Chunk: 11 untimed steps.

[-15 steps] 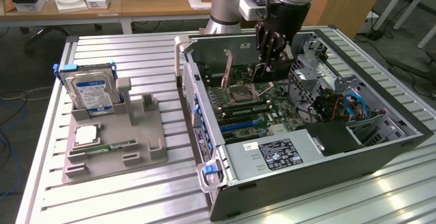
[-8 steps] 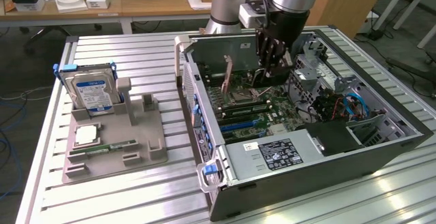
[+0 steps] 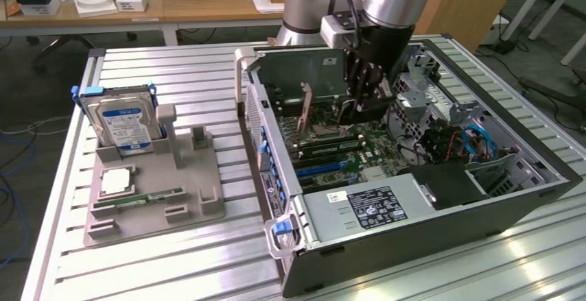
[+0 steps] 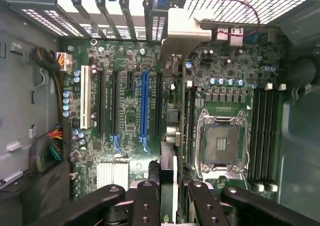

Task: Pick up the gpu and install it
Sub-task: 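Insert the gpu into the slot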

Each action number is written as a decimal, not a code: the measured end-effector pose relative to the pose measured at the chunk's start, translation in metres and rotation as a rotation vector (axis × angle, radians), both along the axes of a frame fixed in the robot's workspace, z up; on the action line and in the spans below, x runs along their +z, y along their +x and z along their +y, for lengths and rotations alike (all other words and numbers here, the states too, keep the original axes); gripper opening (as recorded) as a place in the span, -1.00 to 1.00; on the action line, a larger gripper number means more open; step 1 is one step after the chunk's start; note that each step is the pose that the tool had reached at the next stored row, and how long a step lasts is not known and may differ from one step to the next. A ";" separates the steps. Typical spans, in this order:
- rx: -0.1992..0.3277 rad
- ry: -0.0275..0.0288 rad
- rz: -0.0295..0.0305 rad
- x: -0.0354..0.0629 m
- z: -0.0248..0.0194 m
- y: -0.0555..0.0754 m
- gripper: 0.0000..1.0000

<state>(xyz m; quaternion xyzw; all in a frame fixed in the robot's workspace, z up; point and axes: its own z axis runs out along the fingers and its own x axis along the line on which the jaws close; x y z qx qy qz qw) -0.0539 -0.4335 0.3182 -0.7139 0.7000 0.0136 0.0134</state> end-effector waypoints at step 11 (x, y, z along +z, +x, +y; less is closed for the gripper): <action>-0.056 -0.0003 0.0000 -0.0075 -0.0038 -0.002 -0.47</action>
